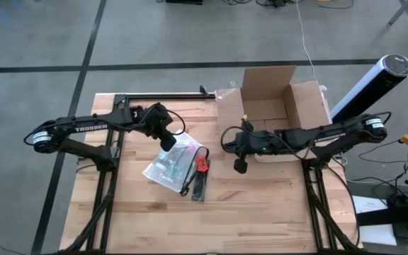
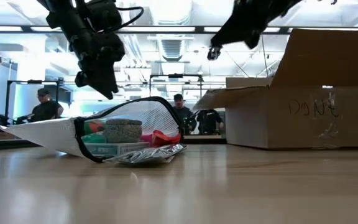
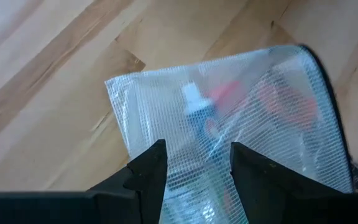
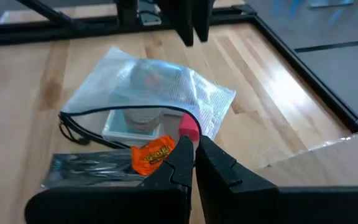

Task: Unpack boxes

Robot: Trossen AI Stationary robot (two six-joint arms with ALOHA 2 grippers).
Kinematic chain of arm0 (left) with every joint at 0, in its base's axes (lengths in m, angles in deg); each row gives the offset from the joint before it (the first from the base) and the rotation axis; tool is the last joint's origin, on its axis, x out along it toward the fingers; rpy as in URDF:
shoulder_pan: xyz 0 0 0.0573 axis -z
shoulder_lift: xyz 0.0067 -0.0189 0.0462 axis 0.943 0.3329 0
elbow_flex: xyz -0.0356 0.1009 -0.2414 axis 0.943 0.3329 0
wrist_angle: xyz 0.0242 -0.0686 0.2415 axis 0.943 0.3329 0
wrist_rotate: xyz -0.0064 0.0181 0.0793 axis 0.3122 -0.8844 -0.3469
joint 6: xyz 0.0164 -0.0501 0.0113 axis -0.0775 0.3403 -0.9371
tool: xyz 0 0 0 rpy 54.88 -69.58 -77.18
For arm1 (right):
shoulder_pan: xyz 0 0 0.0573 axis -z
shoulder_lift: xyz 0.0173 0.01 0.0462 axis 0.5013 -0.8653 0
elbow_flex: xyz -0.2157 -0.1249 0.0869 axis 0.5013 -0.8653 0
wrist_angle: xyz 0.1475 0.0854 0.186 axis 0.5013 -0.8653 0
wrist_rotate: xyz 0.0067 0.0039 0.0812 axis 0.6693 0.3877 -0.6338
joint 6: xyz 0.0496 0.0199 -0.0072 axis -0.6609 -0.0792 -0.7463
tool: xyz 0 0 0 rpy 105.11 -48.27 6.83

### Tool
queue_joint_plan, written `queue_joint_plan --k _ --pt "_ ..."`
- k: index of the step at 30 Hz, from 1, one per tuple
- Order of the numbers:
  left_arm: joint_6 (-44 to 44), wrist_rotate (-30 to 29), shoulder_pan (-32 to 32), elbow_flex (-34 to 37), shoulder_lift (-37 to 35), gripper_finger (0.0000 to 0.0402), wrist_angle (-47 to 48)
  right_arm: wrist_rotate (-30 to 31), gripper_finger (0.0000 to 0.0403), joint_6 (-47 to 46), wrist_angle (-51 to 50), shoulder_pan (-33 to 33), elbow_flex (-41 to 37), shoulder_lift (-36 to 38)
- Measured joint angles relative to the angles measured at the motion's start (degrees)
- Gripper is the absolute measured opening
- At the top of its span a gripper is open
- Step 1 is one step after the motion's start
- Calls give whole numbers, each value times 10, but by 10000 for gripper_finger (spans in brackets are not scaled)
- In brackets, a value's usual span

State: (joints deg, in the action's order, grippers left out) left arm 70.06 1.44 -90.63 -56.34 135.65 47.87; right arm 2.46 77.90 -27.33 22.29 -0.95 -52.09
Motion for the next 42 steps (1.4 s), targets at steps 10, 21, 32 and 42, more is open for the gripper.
queue_joint_plan --k 10,21,32,42 --pt "-15 14 0 15 -20 158 -3 39 0 -123 -145 -37 17 30" --pt "-28 18 0 15 -60 159 -121 137 1 -202 -353 14 110 34" --pt "-31 18 0 15 -60 186 -206 -61 149 -241 -382 188 142 13" --pt "-31 18 0 15 -61 191 -210 -124 258 -229 -371 270 141 -85"
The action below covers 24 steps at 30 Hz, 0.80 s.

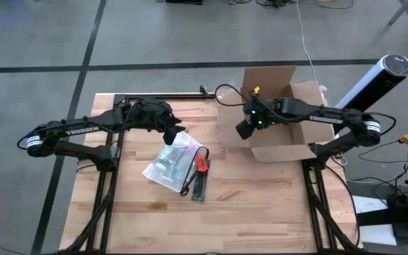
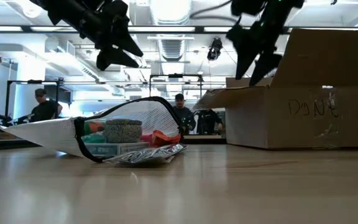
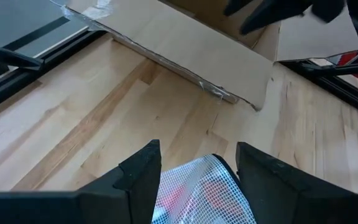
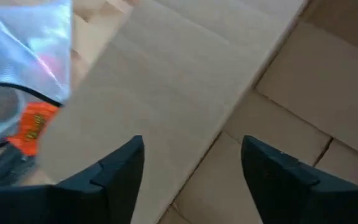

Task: Unpack boxes

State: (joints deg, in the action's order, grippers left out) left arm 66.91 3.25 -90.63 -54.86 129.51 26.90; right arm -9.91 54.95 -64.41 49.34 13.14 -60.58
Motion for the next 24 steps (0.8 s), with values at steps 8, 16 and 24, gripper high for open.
queue_joint_plan --k 8,16,24 --pt "1 0 0 0 -8 186 1 -43 286 4 24 32 0 -92" --pt "2 1 0 0 -20 191 3 -118 247 25 61 38 0 -150" --pt "2 1 0 0 -23 179 6 -131 43 22 65 34 0 -140"
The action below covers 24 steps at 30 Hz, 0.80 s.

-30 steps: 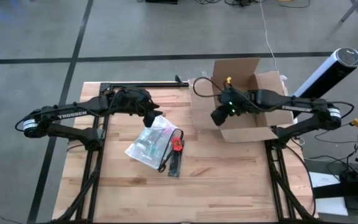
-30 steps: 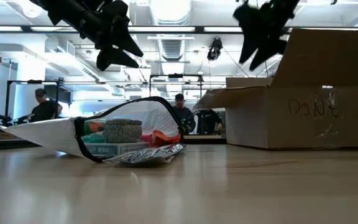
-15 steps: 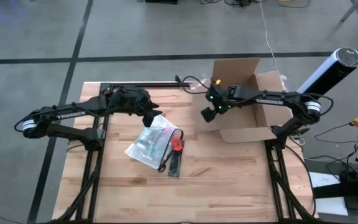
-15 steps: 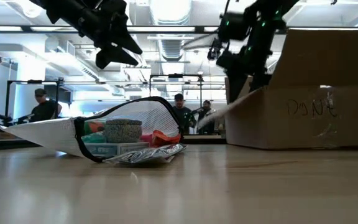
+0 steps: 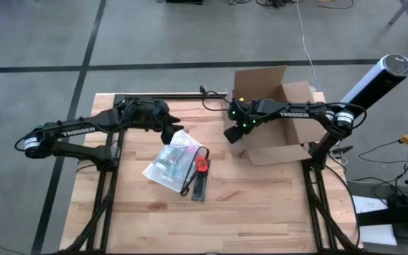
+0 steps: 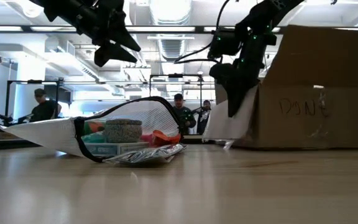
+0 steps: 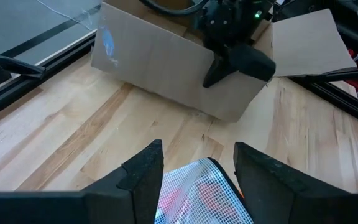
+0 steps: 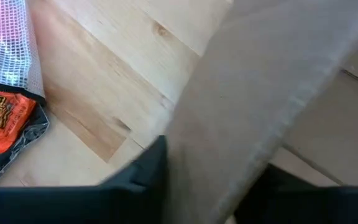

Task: Unpack boxes

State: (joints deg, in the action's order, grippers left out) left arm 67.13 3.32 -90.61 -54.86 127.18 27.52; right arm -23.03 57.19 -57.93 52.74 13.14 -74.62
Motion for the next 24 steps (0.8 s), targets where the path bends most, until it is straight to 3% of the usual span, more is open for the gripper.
queue_joint_plan --k 2,7,11,18,24 --pt "-1 0 0 0 0 176 0 -2 14 5 2 0 0 9" --pt "-2 0 0 0 0 171 0 -2 4 15 -17 -5 14 37" --pt "-8 0 0 0 0 169 -1 20 2 51 -68 -23 74 45" --pt "-15 -2 0 0 0 175 -1 99 0 193 -144 -73 212 31" --pt "-15 -4 0 0 0 177 -1 107 0 248 -169 -85 252 12"
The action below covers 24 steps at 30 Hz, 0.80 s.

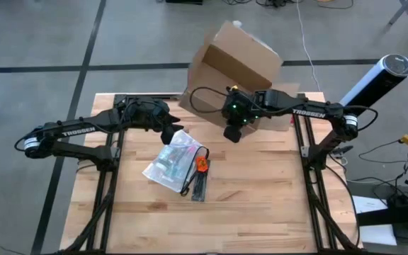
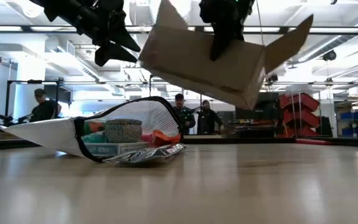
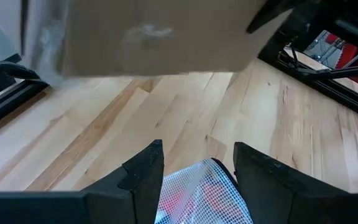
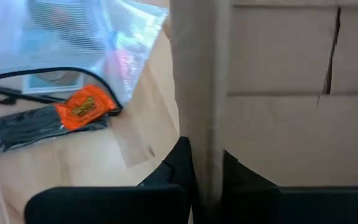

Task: Unpack boxes

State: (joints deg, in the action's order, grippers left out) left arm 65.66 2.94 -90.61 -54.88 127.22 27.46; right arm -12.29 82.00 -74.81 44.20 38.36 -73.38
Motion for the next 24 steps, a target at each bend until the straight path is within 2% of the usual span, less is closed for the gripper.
queue_joint_plan --k 10,18,24 --pt "5 -1 0 0 0 161 5 12 0 73 -135 9 -1 -75" --pt "12 -1 0 0 0 163 8 10 0 109 -161 9 -3 -127" --pt "13 -1 0 0 0 173 9 -46 5 97 -168 9 -5 -144"
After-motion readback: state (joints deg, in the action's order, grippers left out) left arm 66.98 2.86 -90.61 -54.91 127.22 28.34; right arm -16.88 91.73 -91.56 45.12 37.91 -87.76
